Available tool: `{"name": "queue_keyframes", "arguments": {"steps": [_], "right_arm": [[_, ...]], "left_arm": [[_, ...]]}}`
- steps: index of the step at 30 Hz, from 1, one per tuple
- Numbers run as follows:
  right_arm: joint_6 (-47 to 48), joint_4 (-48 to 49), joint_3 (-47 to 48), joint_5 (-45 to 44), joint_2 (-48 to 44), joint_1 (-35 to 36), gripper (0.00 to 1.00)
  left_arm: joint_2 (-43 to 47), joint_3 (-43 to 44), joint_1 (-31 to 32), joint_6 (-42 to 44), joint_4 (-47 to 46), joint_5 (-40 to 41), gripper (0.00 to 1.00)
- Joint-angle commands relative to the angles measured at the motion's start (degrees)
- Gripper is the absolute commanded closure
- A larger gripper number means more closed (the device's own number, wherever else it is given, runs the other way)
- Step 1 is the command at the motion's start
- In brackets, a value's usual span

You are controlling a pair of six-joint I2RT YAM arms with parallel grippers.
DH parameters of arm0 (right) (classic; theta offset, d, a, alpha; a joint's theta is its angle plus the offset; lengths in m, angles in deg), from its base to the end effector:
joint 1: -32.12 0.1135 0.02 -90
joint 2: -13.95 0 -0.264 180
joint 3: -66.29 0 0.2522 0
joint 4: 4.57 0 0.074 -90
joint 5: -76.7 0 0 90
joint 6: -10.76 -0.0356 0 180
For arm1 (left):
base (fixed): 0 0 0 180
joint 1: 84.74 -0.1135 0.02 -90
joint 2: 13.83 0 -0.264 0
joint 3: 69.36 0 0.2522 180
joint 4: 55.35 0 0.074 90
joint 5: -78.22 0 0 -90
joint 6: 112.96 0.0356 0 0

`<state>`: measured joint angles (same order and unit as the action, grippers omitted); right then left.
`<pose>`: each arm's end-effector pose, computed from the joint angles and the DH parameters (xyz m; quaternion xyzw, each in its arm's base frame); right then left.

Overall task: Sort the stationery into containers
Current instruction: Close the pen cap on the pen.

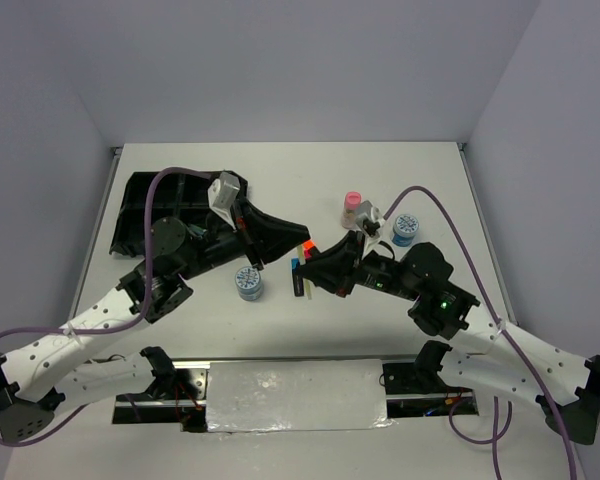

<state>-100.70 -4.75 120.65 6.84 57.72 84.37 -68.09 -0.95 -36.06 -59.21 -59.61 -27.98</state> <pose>0.1023 0.1521 0.3619 -0.2968 0.5719 0.5433 0.5382 0.1332 -0.1665 0.4236 0.1763 0.5633 -0.6029 0.5367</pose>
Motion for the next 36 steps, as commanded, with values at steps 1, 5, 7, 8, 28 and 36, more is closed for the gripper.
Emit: {"name": "queue_keyframes", "arguments": {"steps": [1,5,7,8,28,36], "right_arm": [[1.3,1.3,4.0,-1.1,0.2,0.0,1.0],[2.8,-0.1,8.2,-1.9,1.7,0.0,1.0],[4.2,-0.9,10.6,-1.9,2.7,-0.2,1.0],[4.7,-1.3,13.5,-2.0,4.3,-0.1,1.0],[3.6,-4.4,26.8,6.7,14.1,-4.8,1.0],[4.9,-8.0,19.2,3.2,9.8,-2.3,1.0]], "left_arm": [[0.8,0.2,0.2,-0.2,-1.0,-2.1,0.89],[0.6,-0.8,0.2,-0.8,-0.6,-2.7,1.0],[0.9,-2.6,0.2,-1.4,-1.4,-2.8,1.0],[1.0,-3.2,0.2,-2.2,-1.7,-2.8,1.0],[6.6,-4.7,3.1,2.3,16.0,12.8,0.83],[2.9,5.4,2.6,4.2,19.3,15.8,0.52]]}}
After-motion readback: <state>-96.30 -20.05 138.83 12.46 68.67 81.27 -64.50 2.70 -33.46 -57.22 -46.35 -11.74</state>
